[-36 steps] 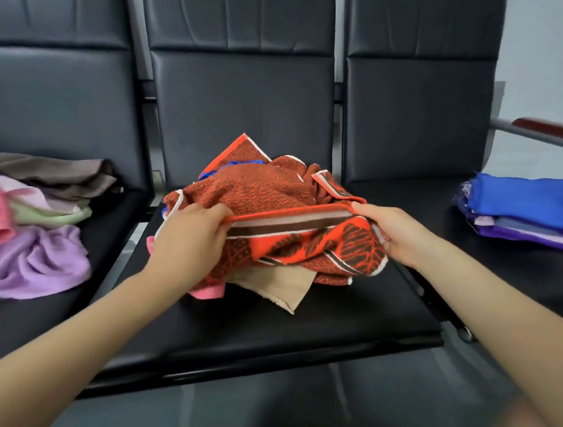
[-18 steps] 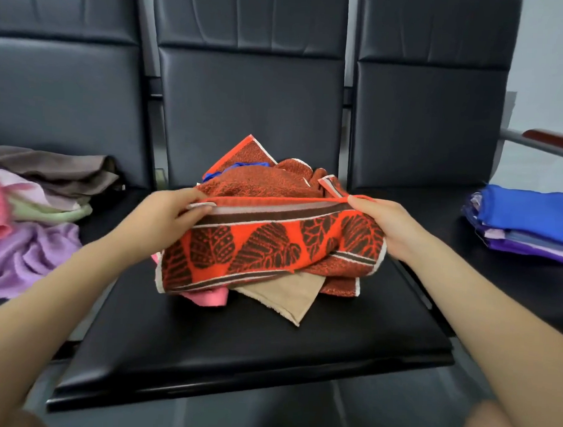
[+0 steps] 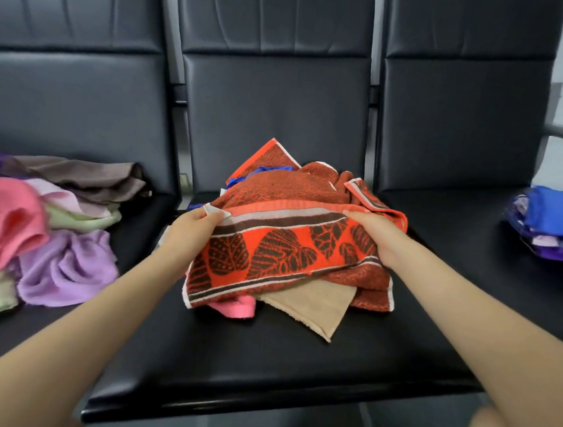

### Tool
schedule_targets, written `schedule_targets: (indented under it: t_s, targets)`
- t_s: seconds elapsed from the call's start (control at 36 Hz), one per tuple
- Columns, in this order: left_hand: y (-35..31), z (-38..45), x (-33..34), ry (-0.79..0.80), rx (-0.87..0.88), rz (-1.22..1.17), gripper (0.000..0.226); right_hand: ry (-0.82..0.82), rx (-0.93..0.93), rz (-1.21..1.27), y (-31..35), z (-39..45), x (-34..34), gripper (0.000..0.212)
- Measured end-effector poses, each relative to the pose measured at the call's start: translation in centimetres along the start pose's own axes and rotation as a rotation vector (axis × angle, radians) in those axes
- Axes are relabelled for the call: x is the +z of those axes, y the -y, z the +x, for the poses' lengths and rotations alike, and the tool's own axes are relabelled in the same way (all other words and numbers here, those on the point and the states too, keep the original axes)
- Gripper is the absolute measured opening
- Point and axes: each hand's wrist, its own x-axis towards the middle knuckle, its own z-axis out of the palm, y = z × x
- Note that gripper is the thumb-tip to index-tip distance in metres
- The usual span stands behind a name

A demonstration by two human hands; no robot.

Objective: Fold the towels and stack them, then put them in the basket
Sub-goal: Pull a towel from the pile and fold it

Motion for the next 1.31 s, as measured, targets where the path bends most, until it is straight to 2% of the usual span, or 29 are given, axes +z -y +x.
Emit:
schedule_targets:
  t_s: [0.19,0.33,0.47,0.56,0.58,0.64,0.75,0.83,0.94,1.08,1.17,1.22,1.31]
  targets:
    - [-0.2,-0.4,-0.1,0.013,0.084,-0.047,0.018,0.088,-0.072,0.071,1.6,-0.5,-0.5,0.015]
    - [-0.3,-0.7,0.1,-0.030,0.073,-0.040,0.018,-0.054,-0.226,-0.169,0.9,-0.9,0.8,0.009]
    - [-1.7,-1.4,0.2,-0.030,0.049,-0.105,0.016,-0.146,-0.391,-0.318,0.3,-1.3,2.5,0.027]
    - [-2.5,-2.0,0.0,-0.097,0.135,-0.079,0.021,-0.142,-0.508,-0.516,1.1,-2.1,2.5,0.048]
    - [-2.8,-2.3,-0.1,-0.111,0.164,-0.069,0.022,-0.118,-0.516,-0.577,1.4,-2.3,2.2,0.049]
    - [-3.2,-2.9,-0.3,-0.133,0.206,-0.032,0.024,-0.076,-0.482,-0.730,2.0,-3.0,1.7,0.039]
    - [-3.6,-4.3,-1.4,-0.129,0.267,0.071,0.033,-0.038,-0.401,-1.125,2.6,-4.5,0.0,0.040]
    - [-3.6,-5.9,-2.4,-0.087,0.305,0.101,0.030,-0.021,-0.452,-1.318,2.9,-6.6,-0.9,0.036]
    - [-2.9,-8.7,-3.0,0.013,0.261,0.093,0.025,0.079,-0.526,-1.311,3.0,-9.3,-2.4,0.037]
    - [-0.2,-11.6,-2.2,0.297,0.132,0.141,0.023,0.312,-0.378,-1.275,1.7,-11.9,-5.0,0.028]
    - [0.3,-12.6,-1.6,0.366,0.138,0.186,0.024,0.393,-0.327,-1.249,0.6,-12.7,-6.0,0.019]
    - [-0.2,-12.4,-1.6,0.349,0.219,0.191,0.022,0.371,-0.337,-1.223,0.5,-12.6,-6.7,0.017]
    - [-1.7,-11.3,-1.9,0.253,0.324,0.196,0.020,0.211,-0.427,-1.141,1.7,-12.0,-7.7,0.017]
